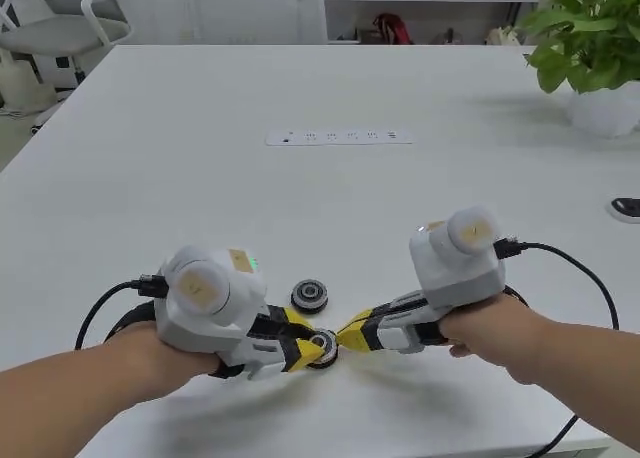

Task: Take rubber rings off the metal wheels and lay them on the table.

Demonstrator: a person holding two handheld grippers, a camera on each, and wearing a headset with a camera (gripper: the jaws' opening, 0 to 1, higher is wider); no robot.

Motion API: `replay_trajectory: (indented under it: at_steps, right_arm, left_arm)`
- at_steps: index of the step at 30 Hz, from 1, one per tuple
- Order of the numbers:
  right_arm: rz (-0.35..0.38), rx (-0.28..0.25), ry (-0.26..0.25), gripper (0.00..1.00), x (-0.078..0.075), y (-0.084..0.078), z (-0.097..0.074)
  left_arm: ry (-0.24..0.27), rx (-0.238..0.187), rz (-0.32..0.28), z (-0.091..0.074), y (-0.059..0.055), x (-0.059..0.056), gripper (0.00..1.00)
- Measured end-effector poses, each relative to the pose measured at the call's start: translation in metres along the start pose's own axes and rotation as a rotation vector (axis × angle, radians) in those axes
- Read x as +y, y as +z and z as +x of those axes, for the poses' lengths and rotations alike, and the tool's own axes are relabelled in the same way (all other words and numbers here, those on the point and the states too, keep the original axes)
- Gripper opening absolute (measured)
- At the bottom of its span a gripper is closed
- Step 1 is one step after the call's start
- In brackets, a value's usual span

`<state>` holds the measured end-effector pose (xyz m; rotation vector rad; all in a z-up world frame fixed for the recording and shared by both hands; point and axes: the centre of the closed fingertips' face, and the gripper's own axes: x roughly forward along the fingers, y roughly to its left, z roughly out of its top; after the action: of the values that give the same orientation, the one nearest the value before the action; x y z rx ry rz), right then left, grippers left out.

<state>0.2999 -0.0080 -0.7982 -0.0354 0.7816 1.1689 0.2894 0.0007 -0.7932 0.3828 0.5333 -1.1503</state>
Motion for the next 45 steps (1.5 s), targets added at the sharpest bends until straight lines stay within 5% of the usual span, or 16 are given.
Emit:
replay_trajectory:
  at_steps: [32,45]
  right_arm:
    - [0.023,-0.056,0.127,0.0,0.028,0.014,0.002]
    - [0.008,-0.041,0.066,0.0,0.012,0.008,-0.001]
  left_arm:
    - [0.008,0.013,0.014,0.0,0.001,0.0,0.12]
    - [0.015,-0.014,0.0,0.002,0.002,0.002,0.13]
